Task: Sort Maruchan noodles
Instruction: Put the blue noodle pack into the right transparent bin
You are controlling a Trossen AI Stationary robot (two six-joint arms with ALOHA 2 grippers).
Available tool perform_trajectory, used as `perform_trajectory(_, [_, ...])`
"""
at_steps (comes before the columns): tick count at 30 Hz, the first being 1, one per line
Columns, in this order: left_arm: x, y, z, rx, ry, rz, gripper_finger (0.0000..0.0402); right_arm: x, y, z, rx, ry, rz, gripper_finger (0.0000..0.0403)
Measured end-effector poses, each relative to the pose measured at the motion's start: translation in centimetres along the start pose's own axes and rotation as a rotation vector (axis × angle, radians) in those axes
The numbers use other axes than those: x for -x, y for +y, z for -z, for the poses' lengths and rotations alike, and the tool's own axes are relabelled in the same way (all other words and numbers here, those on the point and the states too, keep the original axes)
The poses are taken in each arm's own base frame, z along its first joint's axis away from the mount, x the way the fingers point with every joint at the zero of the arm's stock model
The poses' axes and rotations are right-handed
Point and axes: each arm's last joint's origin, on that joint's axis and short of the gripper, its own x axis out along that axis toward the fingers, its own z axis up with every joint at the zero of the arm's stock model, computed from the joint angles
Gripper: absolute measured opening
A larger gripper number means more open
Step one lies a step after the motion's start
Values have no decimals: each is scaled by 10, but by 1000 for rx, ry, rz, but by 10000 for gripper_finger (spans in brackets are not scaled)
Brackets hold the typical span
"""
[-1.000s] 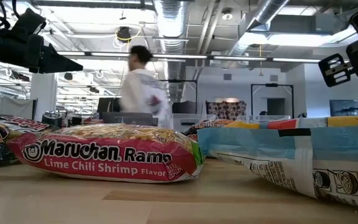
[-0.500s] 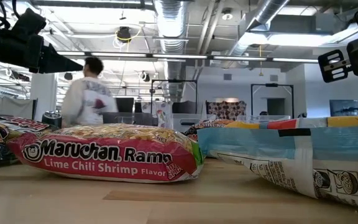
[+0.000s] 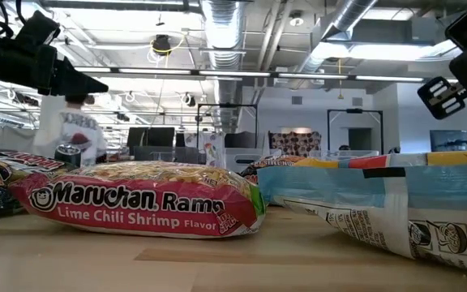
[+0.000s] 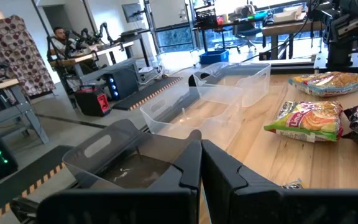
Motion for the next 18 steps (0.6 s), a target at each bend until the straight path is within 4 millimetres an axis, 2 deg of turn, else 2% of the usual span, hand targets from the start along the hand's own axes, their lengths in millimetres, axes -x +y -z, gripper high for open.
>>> perform_trajectory(4, [0, 0, 0, 0, 0, 0, 0, 0, 2, -4, -142, -40, -21, 31])
perform_trajectory(18, [0, 0, 0, 0, 0, 0, 0, 0, 3, -6, -203, -62, -32, 31])
